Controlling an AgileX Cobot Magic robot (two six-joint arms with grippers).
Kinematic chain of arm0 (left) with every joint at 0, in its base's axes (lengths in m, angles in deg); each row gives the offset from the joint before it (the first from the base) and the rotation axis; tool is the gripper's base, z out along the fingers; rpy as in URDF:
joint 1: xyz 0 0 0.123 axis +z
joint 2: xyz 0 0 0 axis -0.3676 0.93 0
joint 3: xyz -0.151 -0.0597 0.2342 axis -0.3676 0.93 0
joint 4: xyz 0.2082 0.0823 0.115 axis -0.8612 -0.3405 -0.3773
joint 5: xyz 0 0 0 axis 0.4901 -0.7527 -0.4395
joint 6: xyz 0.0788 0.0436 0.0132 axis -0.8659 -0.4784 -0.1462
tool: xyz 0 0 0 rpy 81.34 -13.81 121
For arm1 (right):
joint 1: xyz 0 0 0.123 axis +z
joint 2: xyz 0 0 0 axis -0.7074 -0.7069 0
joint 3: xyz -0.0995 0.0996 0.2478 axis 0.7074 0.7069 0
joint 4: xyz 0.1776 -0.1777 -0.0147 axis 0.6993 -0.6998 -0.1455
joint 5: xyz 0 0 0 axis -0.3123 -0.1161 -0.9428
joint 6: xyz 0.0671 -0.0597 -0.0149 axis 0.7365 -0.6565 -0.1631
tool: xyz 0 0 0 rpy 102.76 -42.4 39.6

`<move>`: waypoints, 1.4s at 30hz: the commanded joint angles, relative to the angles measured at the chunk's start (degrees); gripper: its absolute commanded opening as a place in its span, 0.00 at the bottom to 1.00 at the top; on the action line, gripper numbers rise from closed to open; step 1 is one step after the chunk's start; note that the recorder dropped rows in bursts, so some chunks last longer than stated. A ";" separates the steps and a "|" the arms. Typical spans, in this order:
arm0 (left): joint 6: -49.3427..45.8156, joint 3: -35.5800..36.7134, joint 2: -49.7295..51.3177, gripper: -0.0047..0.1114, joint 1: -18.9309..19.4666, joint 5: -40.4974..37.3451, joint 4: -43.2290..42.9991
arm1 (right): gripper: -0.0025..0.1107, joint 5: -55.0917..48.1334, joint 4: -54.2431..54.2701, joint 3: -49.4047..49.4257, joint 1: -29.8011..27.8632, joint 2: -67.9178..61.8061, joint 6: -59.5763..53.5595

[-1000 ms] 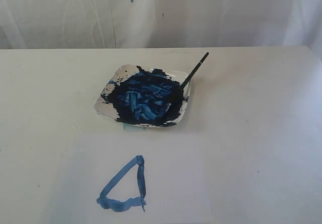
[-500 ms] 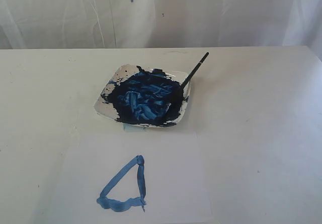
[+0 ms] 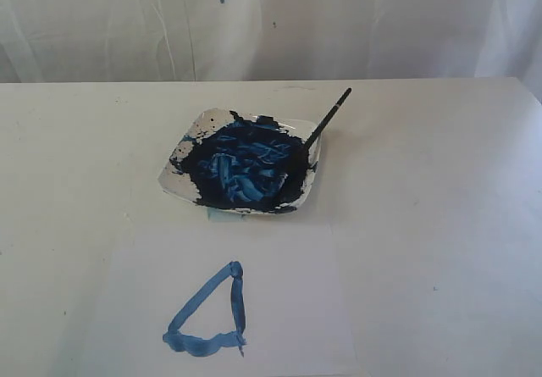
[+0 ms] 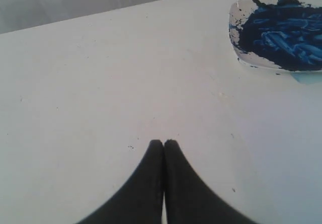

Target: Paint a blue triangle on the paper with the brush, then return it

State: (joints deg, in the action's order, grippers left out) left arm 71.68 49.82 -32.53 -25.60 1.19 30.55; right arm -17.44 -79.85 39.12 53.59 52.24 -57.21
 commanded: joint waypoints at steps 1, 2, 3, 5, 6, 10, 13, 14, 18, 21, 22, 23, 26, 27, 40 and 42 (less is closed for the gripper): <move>0.06 0.96 -0.32 0.04 -0.11 -1.63 0.79 | 0.02 0.59 -0.02 0.14 0.22 0.38 0.28; 0.06 1.14 -0.32 0.04 -0.11 -1.63 0.79 | 0.02 0.59 -0.02 0.14 0.22 0.38 0.28; 0.39 1.60 -0.32 0.04 -0.11 -1.74 0.79 | 0.02 0.69 -0.02 0.14 0.22 0.38 0.28; 2.31 2.52 -0.32 0.04 -0.11 -0.80 0.79 | 0.02 0.69 -0.02 0.14 0.22 0.38 0.28; 3.83 3.02 -0.32 0.04 -0.11 -0.12 0.79 | 0.02 0.69 -0.02 0.14 0.22 0.38 0.28; 6.31 4.48 -0.32 0.04 -0.11 1.04 0.79 | 0.02 0.69 -0.02 0.14 0.22 0.38 0.28; 6.31 4.48 -0.32 0.04 -0.11 1.04 0.79 | 0.02 0.69 -0.02 0.14 0.22 0.38 0.28; 6.31 4.48 -0.32 0.04 -0.11 1.04 0.79 | 0.02 0.69 -0.02 0.14 0.22 0.38 0.28; 5.91 4.48 -0.32 0.04 0.01 0.92 0.79 | 0.02 0.69 -0.02 0.14 0.22 0.38 0.28; 5.91 4.59 -1.25 0.04 0.24 -0.90 0.79 | 0.02 0.69 -0.02 0.14 0.22 0.38 0.28; 5.91 4.75 -1.87 0.04 0.37 -1.54 0.79 | 0.02 0.69 -0.02 0.14 0.22 0.38 0.28; 5.91 4.97 -2.49 0.04 0.49 -2.06 0.79 | 0.02 0.69 -0.02 0.14 0.22 0.38 0.28; 5.91 6.51 -5.40 0.04 1.48 -2.44 0.79 | 0.02 0.69 -0.02 0.14 0.22 0.38 0.28; 5.91 7.27 -6.39 0.04 2.02 -2.44 0.79 | 0.02 0.69 -0.02 0.14 0.22 0.38 0.28; 5.91 14.79 -14.94 0.04 9.18 -6.35 0.79 | 0.02 0.69 -0.02 0.14 0.22 0.38 0.28; 5.91 14.77 -14.94 0.04 9.33 -6.24 0.79 | 0.02 0.69 -0.02 0.14 0.22 0.38 0.28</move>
State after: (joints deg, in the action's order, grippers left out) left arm 77.59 64.00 -47.15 -16.63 -4.34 30.69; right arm -17.44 -79.85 39.12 53.59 52.24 -57.21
